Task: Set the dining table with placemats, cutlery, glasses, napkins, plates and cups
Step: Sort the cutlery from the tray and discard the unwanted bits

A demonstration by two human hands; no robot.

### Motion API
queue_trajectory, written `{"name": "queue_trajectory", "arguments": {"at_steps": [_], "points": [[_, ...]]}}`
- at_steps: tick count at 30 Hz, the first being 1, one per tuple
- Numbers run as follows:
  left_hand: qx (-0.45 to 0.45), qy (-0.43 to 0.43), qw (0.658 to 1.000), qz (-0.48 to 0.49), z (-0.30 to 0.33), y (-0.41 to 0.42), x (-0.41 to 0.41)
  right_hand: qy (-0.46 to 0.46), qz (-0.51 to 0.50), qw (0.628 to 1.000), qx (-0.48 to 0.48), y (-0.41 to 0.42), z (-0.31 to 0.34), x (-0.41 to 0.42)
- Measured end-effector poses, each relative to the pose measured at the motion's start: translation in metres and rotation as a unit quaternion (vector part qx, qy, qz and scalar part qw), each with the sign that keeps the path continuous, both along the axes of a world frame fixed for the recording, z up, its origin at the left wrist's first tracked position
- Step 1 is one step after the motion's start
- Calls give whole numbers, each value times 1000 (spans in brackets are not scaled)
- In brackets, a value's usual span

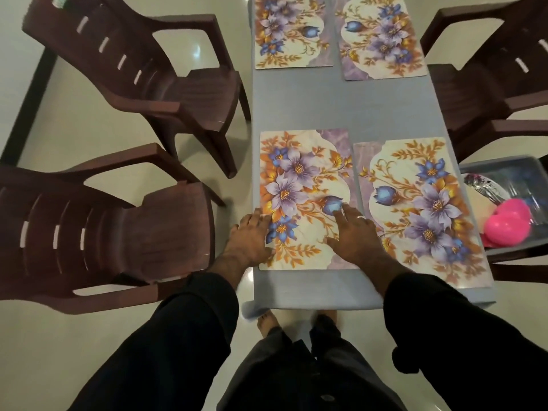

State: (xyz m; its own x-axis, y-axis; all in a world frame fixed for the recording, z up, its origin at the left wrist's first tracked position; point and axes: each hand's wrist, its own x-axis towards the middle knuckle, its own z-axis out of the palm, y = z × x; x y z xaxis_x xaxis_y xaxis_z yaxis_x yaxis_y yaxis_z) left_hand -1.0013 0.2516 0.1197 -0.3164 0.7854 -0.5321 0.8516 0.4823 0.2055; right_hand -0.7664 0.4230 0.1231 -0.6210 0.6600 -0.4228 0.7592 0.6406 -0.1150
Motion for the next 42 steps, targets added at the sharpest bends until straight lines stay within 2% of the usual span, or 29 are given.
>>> {"name": "queue_trajectory", "arguments": {"at_steps": [9,20,42], "points": [[-1,0,1000,23,4,15,-13,-15,33,999,9,35,0,-9],[-36,-12,999,33,8,12,-9,-46,46,998,-7,29,4,-2],[-34,-23,998,46,1,3,-3,-69,48,996,-15,24,7,0]]}}
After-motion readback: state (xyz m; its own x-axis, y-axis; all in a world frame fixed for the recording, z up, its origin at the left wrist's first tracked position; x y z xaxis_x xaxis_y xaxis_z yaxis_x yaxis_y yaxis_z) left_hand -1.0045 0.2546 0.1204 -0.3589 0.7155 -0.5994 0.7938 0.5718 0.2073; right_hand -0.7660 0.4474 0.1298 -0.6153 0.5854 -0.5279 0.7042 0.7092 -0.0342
